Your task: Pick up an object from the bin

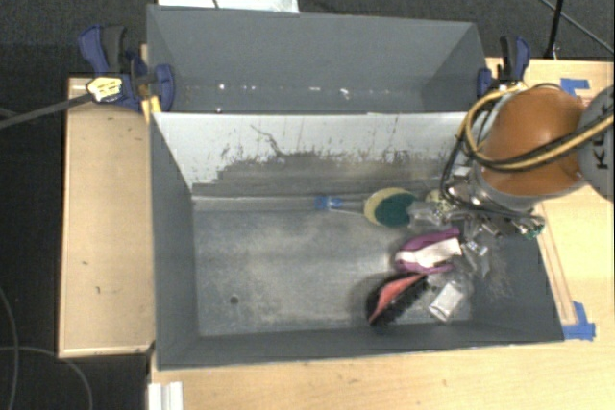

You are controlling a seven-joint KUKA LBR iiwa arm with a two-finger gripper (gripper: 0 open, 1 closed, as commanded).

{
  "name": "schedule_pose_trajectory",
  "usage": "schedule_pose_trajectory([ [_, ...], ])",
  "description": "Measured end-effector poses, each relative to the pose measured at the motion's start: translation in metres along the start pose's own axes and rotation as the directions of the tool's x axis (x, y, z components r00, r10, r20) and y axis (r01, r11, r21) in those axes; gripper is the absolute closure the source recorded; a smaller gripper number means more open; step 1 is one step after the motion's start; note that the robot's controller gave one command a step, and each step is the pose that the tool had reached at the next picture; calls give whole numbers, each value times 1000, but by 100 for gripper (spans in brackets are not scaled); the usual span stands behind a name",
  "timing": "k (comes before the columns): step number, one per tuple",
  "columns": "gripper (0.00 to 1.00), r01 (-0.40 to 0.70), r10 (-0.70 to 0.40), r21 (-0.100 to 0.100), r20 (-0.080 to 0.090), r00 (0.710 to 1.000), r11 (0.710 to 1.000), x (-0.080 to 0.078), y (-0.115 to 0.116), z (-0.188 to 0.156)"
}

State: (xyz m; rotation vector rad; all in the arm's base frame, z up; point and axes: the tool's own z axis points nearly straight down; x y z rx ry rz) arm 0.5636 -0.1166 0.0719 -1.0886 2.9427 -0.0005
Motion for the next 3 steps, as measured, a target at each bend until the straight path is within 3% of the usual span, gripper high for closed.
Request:
schedule_pose_trajectory([
  [1, 0, -116, 116, 7, 7, 993, 993, 54, 33, 0],
  [2, 100, -114, 114, 3, 3, 993, 993, 54, 34, 1],
  [3, 100, -117, 117, 2, 0, 993, 993, 53, 33, -38],
])
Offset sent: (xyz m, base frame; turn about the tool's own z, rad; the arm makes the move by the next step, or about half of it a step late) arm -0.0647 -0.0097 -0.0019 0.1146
